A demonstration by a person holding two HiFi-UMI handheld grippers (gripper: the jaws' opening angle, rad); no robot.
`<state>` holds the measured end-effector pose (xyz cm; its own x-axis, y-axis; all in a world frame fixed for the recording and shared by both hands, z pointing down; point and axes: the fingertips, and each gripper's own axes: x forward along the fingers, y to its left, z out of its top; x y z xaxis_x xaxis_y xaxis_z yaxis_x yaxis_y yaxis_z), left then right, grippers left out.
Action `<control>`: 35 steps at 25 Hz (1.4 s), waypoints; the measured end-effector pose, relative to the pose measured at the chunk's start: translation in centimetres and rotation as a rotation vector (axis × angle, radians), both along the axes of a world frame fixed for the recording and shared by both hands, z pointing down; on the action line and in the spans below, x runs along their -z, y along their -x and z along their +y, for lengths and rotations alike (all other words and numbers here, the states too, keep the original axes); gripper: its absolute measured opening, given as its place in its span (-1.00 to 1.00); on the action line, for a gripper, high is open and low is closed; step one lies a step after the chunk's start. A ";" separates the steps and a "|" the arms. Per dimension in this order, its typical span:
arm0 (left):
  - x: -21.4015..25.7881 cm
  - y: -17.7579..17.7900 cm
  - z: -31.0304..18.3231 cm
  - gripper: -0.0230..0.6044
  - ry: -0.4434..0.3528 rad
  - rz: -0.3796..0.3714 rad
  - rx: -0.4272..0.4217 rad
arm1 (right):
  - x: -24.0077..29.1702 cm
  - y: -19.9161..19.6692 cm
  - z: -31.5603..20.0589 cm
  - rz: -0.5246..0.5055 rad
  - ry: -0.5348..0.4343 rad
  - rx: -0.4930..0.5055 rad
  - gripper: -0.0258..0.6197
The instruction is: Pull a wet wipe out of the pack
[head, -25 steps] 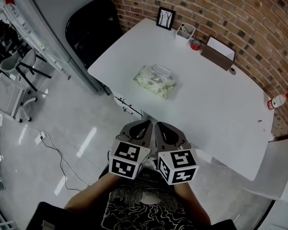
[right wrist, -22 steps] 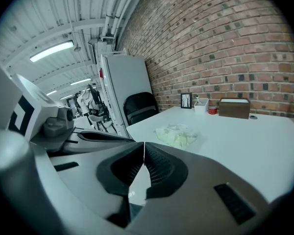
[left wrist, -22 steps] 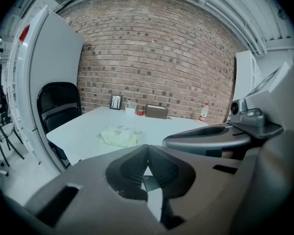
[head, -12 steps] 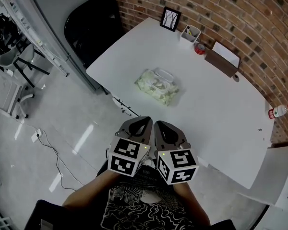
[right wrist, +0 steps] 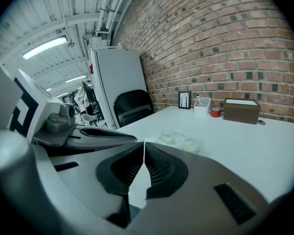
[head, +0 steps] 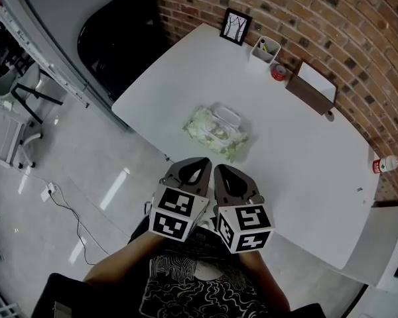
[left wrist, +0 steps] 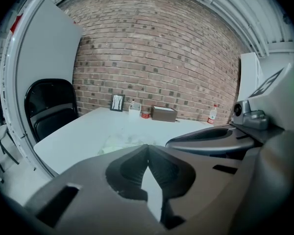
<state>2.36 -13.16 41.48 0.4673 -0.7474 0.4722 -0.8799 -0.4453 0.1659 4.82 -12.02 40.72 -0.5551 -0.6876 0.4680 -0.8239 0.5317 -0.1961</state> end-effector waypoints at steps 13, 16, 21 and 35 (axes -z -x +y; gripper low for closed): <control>-2.1 0.7 -5.4 -0.89 0.044 -0.003 -0.051 | -2.1 0.2 -6.1 0.064 0.043 -0.072 -0.86; -2.4 0.9 -6.2 -0.89 0.054 -0.006 -0.062 | -2.7 0.1 -7.0 0.077 0.059 -0.085 -0.86; -2.9 1.3 -7.4 -0.89 0.067 -0.013 -0.080 | -3.8 0.3 -8.1 0.089 0.096 -0.103 -0.85; -3.3 2.9 -9.8 -0.89 0.073 -0.029 -0.087 | -6.0 0.2 -10.5 0.120 0.148 -0.150 -0.77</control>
<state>-0.54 -22.97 44.76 0.5147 -0.6677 0.5379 -0.8431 -0.5083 0.1758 4.64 -22.52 46.71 -0.3861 -0.6772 0.6263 -0.9137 0.3741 -0.1588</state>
